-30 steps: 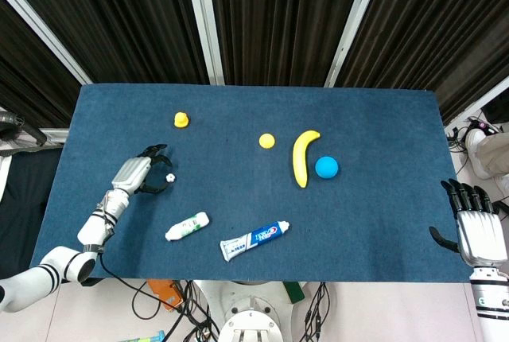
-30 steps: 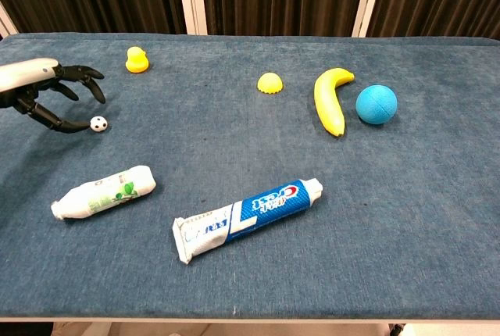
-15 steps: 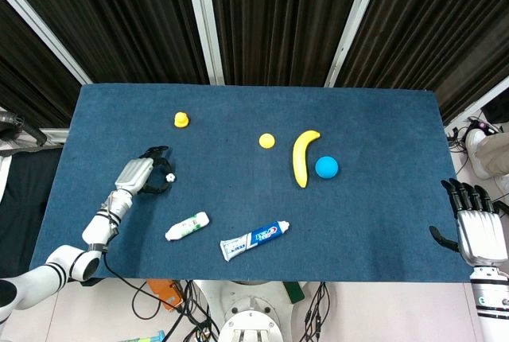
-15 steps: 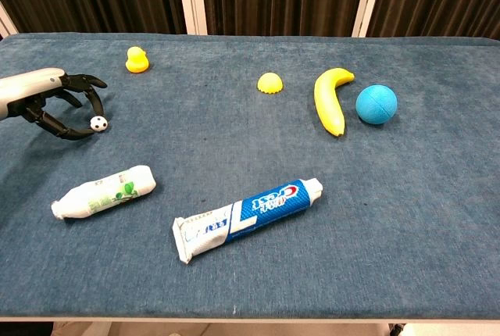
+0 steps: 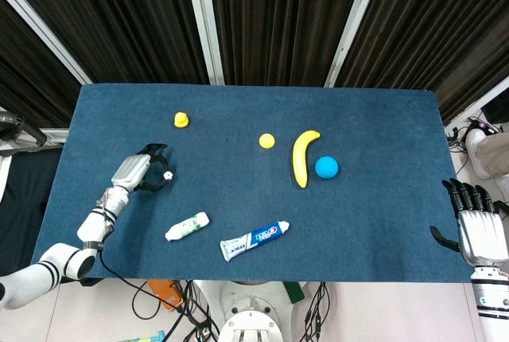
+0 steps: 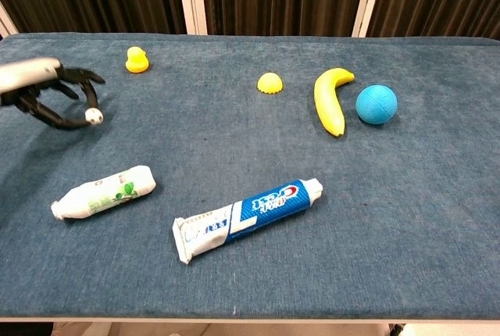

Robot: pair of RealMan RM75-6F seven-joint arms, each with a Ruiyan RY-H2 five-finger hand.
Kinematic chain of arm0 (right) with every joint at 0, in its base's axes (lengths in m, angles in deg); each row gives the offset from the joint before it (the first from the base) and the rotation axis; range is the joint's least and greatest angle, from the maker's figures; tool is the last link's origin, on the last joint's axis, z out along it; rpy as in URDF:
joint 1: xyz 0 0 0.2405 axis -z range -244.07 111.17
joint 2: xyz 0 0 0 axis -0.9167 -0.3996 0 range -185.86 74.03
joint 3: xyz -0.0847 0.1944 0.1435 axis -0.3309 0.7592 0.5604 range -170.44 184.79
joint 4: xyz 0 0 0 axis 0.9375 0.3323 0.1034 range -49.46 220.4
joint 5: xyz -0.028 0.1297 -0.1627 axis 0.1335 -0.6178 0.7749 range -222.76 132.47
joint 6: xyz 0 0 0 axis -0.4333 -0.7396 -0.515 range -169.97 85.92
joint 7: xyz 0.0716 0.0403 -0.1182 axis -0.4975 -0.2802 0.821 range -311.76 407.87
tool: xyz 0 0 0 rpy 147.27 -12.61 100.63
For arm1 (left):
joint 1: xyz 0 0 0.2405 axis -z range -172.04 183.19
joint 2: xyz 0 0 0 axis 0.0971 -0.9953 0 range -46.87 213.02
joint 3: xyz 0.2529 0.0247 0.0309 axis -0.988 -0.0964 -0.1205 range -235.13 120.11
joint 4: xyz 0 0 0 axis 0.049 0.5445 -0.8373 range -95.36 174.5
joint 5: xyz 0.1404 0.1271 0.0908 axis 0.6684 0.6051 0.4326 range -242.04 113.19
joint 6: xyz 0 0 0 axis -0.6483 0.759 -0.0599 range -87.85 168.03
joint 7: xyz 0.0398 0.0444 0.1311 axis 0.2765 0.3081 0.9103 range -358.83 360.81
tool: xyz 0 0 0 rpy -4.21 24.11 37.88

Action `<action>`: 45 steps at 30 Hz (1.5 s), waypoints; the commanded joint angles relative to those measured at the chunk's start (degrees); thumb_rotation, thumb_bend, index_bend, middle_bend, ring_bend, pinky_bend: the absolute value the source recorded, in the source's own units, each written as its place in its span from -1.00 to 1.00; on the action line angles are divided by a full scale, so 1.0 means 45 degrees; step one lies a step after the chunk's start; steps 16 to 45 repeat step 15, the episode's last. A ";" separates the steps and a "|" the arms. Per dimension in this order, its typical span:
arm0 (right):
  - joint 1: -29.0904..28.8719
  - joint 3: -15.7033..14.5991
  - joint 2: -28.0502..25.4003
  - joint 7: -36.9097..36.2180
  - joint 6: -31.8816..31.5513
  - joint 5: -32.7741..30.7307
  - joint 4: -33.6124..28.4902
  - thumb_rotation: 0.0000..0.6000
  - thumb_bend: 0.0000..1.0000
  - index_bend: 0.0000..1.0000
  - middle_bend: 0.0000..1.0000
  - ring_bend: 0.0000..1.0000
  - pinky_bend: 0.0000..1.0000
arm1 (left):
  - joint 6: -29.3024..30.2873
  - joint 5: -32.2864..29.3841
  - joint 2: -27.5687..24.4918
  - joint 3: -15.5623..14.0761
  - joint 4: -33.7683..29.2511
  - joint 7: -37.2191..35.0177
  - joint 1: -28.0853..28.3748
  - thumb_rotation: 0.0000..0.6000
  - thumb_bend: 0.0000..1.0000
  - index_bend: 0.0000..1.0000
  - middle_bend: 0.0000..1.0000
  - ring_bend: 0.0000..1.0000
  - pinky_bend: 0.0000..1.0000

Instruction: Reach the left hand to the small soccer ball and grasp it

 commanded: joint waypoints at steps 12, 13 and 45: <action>-0.0049 -0.0051 -0.0022 0.0101 0.0138 0.0007 -0.0072 1.00 -0.30 -0.67 -0.69 -0.70 -0.76 | -0.0051 -0.0928 -0.6919 0.1549 -0.8320 0.1208 0.0153 1.00 -0.28 0.11 -0.78 -0.93 -0.64; -0.0050 -0.0052 -0.0024 0.0088 0.0138 0.0014 -0.0075 1.00 -0.30 -0.67 -0.69 -0.70 -0.76 | 0.0003 -0.1066 -0.7215 0.1625 -0.8680 0.1622 0.0182 1.00 -0.28 0.11 -0.78 -0.93 -0.64; -0.0056 -0.0050 -0.0032 0.0074 0.0153 0.0007 -0.0072 1.00 -0.30 -0.67 -0.69 -0.70 -0.76 | 0.0001 -0.1356 -0.7580 0.1714 -0.9144 0.2137 0.0234 1.00 -0.28 0.11 -0.78 -0.93 -0.64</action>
